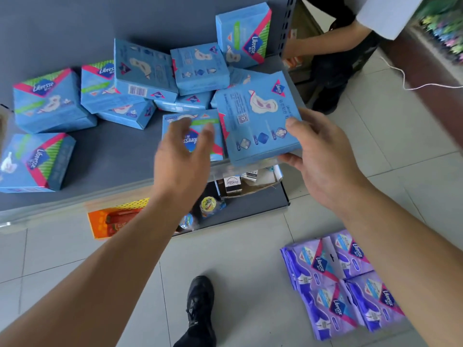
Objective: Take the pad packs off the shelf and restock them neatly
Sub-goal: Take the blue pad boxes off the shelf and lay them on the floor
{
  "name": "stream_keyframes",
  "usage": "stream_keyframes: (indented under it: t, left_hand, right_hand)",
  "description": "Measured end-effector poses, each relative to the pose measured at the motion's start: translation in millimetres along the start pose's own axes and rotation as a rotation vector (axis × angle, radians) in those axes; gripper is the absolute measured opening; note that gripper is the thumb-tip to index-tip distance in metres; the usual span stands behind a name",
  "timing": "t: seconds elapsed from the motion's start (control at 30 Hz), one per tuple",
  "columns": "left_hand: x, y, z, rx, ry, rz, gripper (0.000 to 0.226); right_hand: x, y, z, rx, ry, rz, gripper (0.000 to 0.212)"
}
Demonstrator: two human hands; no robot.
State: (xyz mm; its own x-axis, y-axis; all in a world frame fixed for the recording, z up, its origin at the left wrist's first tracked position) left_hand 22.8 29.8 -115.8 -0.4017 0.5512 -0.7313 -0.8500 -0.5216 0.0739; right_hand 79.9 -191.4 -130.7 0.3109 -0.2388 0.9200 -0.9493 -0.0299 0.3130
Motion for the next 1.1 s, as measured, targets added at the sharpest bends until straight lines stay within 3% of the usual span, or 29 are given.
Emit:
stream_keyframes:
  t: [0.07,0.13,0.2,0.27,0.33,0.43,0.53,0.63,0.73,0.77,0.87,0.93,1.1]
  left_hand:
    - [-52.8,31.5,-19.9,0.106,0.023,-0.295,0.069]
    - [-99.8,69.1,-52.3,0.164,-0.253,-0.696,0.081]
    - [-123.0,99.6,-82.1,0.145,-0.438,-0.875,0.076]
    - [-141.8,122.2,-94.1,0.040,-0.414,-0.835,0.057]
    - [-155.8,142.3,-102.8,0.014,-0.262,-0.655,0.036]
    - [-155.1,171.8,-154.4,0.374,0.231,-0.202,0.033]
    - [-162.0,208.1,-210.1,0.546,0.401,-0.014,0.032]
    - [-172.4,244.4,-269.4,0.726,0.372,-0.024,0.018]
    - [-173.3,285.7,-328.7,0.894,0.165,-0.198,0.012]
    - [-168.6,300.6,-348.4,0.939,0.104,-0.233,0.007]
    - [-139.0,343.3,-396.2,0.999,-0.037,-0.246,0.026]
    - [-117.5,378.9,-425.4,1.067,-0.120,-0.256,0.025]
    - [-48.9,466.7,-505.1,1.220,-0.315,-0.275,0.039]
  right_hand:
    - [10.3,8.5,20.6,-0.011,-0.050,-0.002,0.032]
    - [22.5,19.8,44.6,0.001,-0.043,0.014,0.029]
    - [32.4,32.5,76.7,0.010,-0.015,0.008,0.022]
    - [43.6,47.6,110.6,0.042,0.030,-0.012,0.018]
    - [57.2,62.2,154.7,0.022,0.117,0.003,0.036]
    - [69.8,82.8,230.9,-0.101,0.358,0.058,0.036]
    - [46.4,106.3,297.9,-0.193,0.316,-0.082,0.062]
    - [16.6,131.2,361.5,-0.332,0.165,-0.119,0.042]
    - [-23.9,171.0,424.4,-0.582,0.077,-0.151,0.016]
    - [-40.8,187.0,443.9,-0.663,0.058,-0.168,0.017]
    - [-99.2,234.5,486.2,-0.816,0.021,-0.251,0.023]
    - [-138.8,264.7,511.6,-0.879,0.022,-0.310,0.034]
    - [-242.8,323.0,578.7,-1.009,0.060,-0.466,0.024]
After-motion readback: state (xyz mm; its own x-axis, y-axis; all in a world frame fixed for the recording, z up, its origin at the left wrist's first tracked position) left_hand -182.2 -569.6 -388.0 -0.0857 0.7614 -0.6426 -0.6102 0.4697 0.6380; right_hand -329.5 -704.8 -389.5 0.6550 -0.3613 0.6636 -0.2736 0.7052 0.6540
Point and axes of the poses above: each hand's wrist, its own y-axis away from the middle knuckle, its own z-axis out of the back of the hand, x = y × z, the point moved 8 cm from there along -y, towards the middle knuckle, and after that the axes turned 8 degrees about -y, right-handed, at the moved point
